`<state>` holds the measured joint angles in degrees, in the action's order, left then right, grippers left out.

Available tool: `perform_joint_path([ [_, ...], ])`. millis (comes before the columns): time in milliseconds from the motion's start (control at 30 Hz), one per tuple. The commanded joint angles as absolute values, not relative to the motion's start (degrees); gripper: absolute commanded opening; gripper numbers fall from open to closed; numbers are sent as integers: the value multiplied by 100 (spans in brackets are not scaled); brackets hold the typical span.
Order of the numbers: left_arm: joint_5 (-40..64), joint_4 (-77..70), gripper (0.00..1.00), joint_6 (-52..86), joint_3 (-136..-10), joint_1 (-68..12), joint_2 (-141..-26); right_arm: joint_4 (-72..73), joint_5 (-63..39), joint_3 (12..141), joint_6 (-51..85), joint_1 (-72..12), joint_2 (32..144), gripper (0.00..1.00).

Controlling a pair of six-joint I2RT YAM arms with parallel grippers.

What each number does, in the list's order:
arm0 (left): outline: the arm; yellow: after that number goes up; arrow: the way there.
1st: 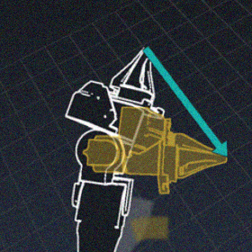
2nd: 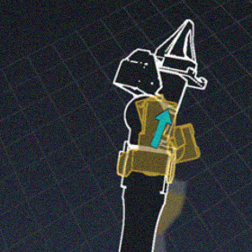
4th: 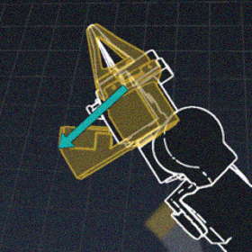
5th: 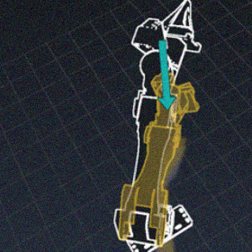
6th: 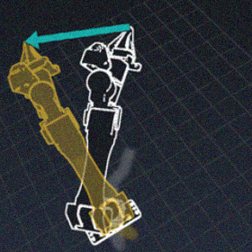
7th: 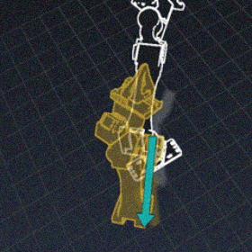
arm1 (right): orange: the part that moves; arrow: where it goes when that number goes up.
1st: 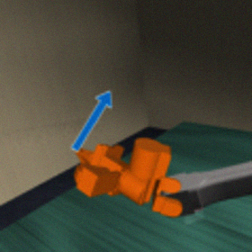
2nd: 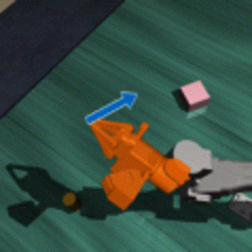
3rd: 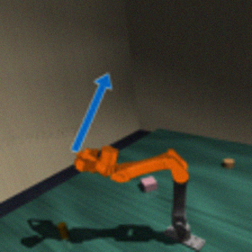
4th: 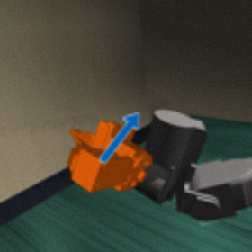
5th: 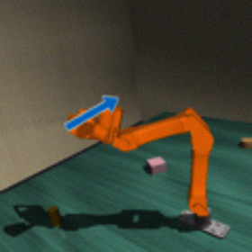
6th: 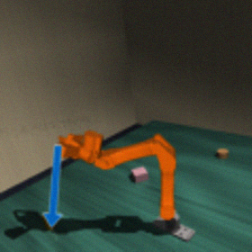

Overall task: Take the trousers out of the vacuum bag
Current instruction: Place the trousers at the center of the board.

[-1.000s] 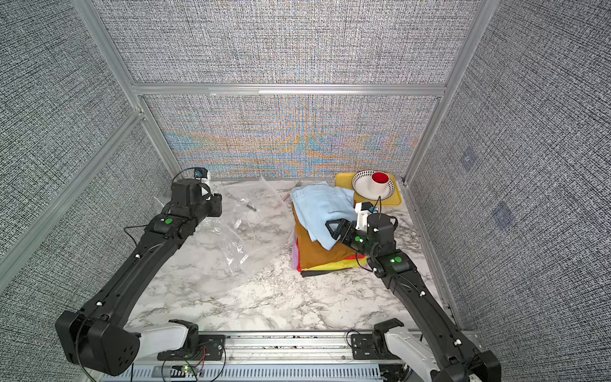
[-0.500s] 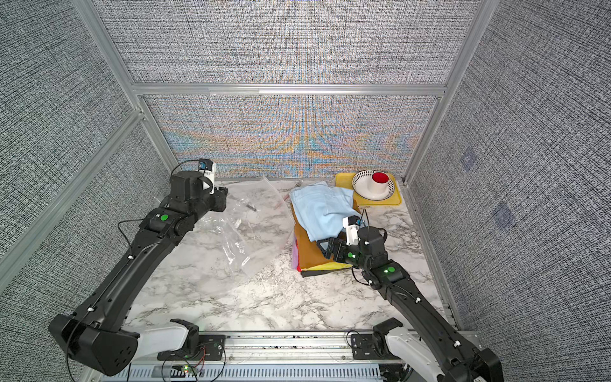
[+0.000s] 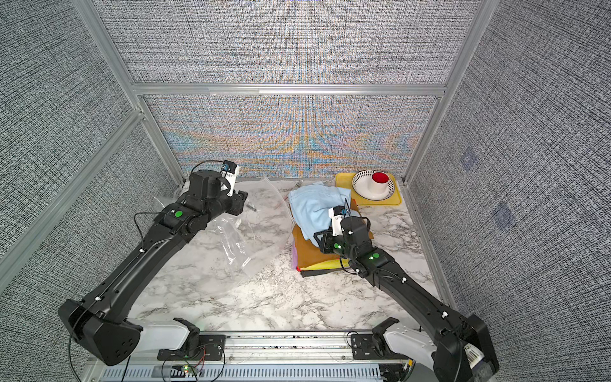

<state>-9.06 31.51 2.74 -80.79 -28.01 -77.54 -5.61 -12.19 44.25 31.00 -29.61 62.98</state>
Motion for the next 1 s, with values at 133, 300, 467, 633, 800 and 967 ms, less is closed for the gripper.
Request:
perform_joint_path([
  [133, -887, 2949, 58, 190, -8006, -2805, -7794, -708, -1277, 4724, 3834, -3066, 5950, 1],
  [300, -880, 2942, 58, 96, -8026, -2811, -7795, -469, -1336, 4413, 4594, -3254, 5801, 1],
  [467, -846, 2936, 58, 36, -7972, -2805, -7796, -470, -1402, 4125, 4859, -3448, 5944, 10],
  [633, -872, 2953, 58, -16, -7928, -2810, -7761, -978, -1512, 4267, 4581, -3576, 5794, 58],
  [800, -921, 2903, 59, -96, -7932, -2805, -7762, -2155, -1365, 4883, 4169, -3577, 5179, 80],
  [967, -670, 2865, 58, -91, -8021, -2808, -7827, -3168, -700, 5144, 4328, -3410, 4573, 89],
])
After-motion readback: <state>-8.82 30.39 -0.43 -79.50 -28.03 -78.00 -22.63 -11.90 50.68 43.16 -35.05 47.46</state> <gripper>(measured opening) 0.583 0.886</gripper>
